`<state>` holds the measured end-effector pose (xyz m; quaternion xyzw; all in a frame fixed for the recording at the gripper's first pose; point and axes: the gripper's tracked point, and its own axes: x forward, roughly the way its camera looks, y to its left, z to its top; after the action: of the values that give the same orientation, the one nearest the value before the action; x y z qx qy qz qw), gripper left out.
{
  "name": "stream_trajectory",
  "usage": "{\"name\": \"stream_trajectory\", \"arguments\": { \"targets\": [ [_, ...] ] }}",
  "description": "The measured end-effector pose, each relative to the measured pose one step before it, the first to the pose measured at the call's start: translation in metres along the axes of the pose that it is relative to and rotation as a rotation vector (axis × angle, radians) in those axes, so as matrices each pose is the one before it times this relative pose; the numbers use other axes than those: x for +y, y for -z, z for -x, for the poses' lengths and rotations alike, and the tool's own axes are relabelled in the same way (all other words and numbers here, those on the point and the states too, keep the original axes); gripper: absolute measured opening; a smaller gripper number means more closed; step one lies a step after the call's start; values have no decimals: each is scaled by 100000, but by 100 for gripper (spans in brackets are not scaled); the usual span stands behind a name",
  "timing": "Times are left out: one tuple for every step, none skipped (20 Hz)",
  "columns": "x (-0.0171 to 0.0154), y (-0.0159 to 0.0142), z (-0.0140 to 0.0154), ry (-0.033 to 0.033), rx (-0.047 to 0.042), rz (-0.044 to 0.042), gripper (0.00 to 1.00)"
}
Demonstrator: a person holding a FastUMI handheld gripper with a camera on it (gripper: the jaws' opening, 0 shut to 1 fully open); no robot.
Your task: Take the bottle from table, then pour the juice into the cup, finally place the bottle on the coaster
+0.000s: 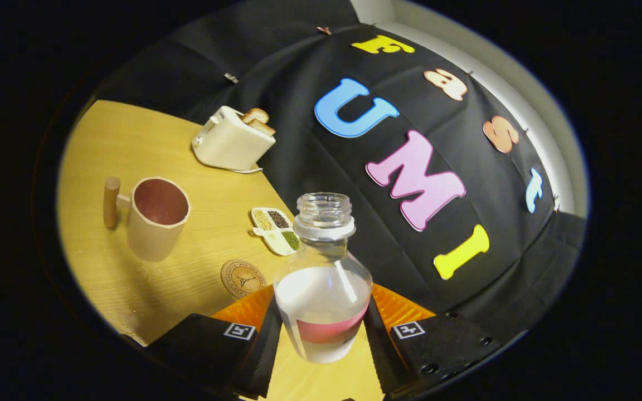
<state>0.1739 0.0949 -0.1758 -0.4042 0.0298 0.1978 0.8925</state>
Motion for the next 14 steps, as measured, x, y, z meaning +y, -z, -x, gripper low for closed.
{"name": "stream_trajectory", "arguments": {
  "targets": [
    [389,-485,-156,-246,-1307,3730,74],
    [338,-315,-182,-100,-1110,3457,74],
    [469,-391,-148,-548,-875,4087,74],
    [360,-541,-218,-418,-972,4209,74],
    [361,-412,-270,-606,-1125,3977,74],
    [497,-234,-500,-929,-672,3708,74],
    [586,-43,-502,-1813,582,2863,74],
    [824,119,-654,-2373,898,2285,74],
    [406,-206,-389,-843,-8,2271,74],
    [12,-388,-451,-197,-369,3478,74],
    [-74,-497,-358,-15,-370,3920,74],
    [30,-518,-458,-89,-964,3809,74],
    [178,-314,-367,-545,-643,3333,74],
    [192,-257,-327,-258,-799,3078,74]
  ]
}}
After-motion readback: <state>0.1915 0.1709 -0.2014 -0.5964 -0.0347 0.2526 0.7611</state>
